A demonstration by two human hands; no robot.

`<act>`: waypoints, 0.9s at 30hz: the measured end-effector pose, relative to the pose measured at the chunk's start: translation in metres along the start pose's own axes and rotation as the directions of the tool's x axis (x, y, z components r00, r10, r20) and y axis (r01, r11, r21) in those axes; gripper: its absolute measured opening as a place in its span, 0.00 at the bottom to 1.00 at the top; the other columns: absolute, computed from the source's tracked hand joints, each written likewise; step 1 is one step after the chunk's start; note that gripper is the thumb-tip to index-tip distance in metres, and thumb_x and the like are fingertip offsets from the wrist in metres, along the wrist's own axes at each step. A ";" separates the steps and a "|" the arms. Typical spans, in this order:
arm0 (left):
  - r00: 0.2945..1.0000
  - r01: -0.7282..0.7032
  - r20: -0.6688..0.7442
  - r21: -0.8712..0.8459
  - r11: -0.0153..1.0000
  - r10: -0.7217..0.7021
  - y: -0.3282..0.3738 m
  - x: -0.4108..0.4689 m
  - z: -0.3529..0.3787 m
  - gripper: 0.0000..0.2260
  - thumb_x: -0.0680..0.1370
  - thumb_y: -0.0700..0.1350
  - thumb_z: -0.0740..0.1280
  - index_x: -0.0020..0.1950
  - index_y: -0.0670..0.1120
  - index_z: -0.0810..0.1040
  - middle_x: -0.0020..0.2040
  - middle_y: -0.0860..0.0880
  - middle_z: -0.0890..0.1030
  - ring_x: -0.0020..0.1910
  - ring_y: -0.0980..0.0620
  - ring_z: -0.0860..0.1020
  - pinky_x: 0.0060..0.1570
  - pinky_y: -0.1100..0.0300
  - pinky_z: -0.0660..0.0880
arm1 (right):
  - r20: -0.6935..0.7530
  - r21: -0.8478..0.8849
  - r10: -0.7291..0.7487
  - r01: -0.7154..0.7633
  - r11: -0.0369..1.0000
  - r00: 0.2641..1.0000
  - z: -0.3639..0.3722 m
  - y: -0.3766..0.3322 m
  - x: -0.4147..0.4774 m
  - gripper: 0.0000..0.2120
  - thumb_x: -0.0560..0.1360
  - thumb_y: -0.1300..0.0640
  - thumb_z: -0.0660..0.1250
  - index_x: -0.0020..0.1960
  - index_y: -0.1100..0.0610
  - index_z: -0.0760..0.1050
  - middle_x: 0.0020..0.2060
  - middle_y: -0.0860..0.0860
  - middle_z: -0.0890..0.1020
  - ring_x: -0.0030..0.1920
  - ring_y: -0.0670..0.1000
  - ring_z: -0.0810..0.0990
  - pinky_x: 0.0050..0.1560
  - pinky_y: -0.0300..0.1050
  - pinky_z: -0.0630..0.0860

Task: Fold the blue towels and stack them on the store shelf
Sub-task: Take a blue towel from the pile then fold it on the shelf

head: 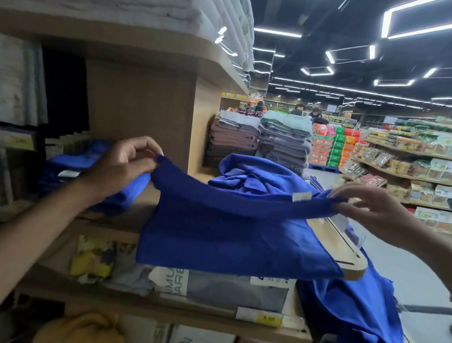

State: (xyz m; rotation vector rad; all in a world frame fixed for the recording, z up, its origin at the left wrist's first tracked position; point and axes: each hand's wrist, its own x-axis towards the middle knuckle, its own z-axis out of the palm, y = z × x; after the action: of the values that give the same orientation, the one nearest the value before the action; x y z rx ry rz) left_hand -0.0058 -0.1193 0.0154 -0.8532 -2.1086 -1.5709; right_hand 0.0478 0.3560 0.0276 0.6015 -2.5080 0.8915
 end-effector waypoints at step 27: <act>0.835 0.028 0.251 0.869 0.493 -0.490 -0.036 -0.019 0.116 0.32 0.82 0.65 0.46 0.83 0.53 0.49 0.83 0.56 0.48 0.81 0.57 0.46 0.79 0.52 0.44 | 0.349 -0.567 0.374 -0.124 0.814 0.859 0.130 -0.027 0.021 0.47 0.74 0.23 0.44 0.83 0.50 0.47 0.83 0.45 0.49 0.82 0.46 0.46 0.78 0.47 0.46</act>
State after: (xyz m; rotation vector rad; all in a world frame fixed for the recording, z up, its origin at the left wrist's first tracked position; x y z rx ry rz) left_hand -0.0085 -0.0206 -0.0577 -0.5526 -3.0198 -0.1873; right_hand 0.0149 0.2450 -0.0411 0.3000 -3.1269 0.0885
